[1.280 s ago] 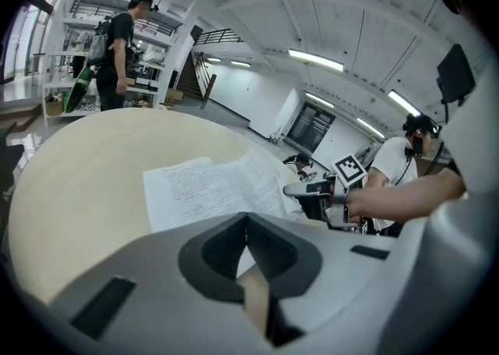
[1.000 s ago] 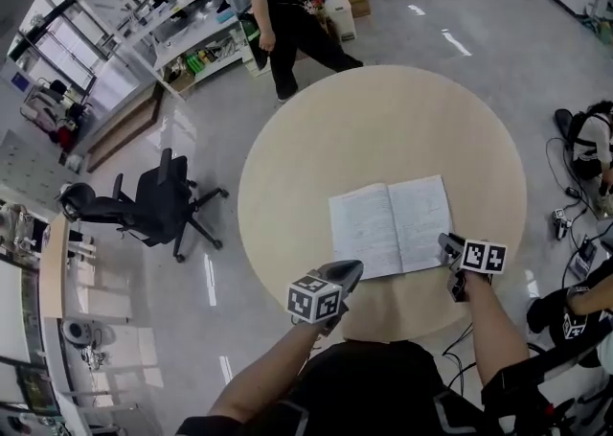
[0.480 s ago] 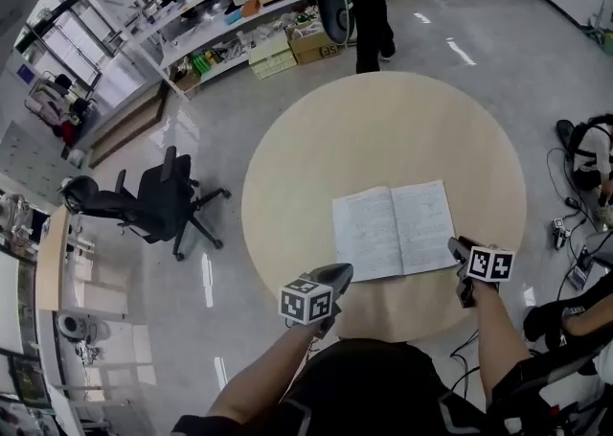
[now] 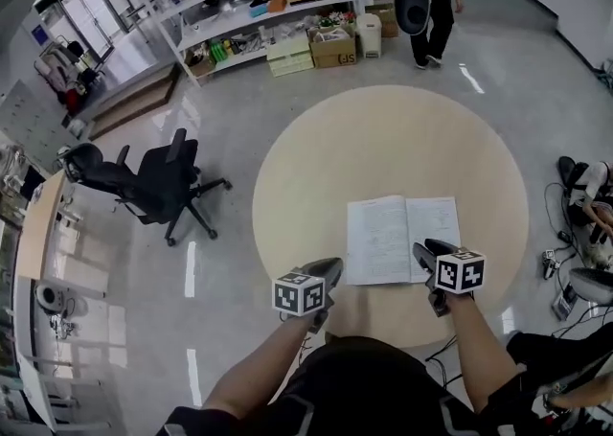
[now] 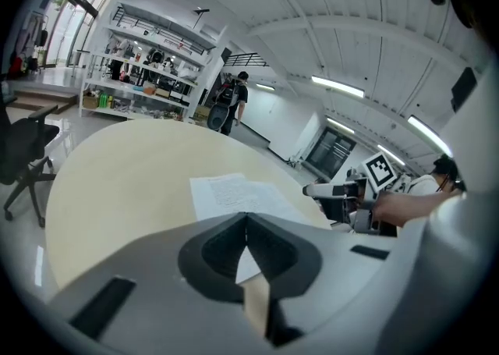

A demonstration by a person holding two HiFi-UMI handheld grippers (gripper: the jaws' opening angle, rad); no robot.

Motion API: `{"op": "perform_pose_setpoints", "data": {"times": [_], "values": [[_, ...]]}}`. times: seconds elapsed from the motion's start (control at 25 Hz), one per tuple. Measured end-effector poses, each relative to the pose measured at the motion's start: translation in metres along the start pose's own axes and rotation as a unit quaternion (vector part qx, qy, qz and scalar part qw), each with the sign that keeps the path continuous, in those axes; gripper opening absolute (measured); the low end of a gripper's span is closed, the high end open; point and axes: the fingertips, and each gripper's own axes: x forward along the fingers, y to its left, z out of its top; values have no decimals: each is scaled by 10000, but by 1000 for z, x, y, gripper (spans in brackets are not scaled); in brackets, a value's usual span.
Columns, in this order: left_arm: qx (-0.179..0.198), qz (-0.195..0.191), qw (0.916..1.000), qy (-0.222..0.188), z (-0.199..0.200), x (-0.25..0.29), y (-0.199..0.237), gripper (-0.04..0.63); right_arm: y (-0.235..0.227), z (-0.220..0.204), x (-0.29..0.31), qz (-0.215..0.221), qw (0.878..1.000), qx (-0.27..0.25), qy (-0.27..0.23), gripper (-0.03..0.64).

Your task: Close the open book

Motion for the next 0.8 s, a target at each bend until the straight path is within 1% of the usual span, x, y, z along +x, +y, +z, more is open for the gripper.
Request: {"op": "perform_pose_setpoints", "data": {"times": [0.28,0.44,0.6,0.72,0.76,0.8], "values": [[-56,-18,10000,-13,-8,-4,4,-15,52,-17,29,177,9970,-651,372,135],[-73,20,10000,55,-15,-10,14,-15,72,-34,44,234,9918,-1072,657,160],[-49,52,9998,191,-25,-11,17,-15,86,-57,57,256,9794,-1716,1035,202],[-42,52,9994,338,-37,-10,19,-15,95,-77,67,290,9703,-2004,1325,224],[-42,51,9992,385,-41,-10,19,-15,98,-84,70,300,9639,-2214,1447,227],[-43,48,9991,428,-44,-10,18,-15,102,-92,72,320,9542,-2517,1585,229]]}}
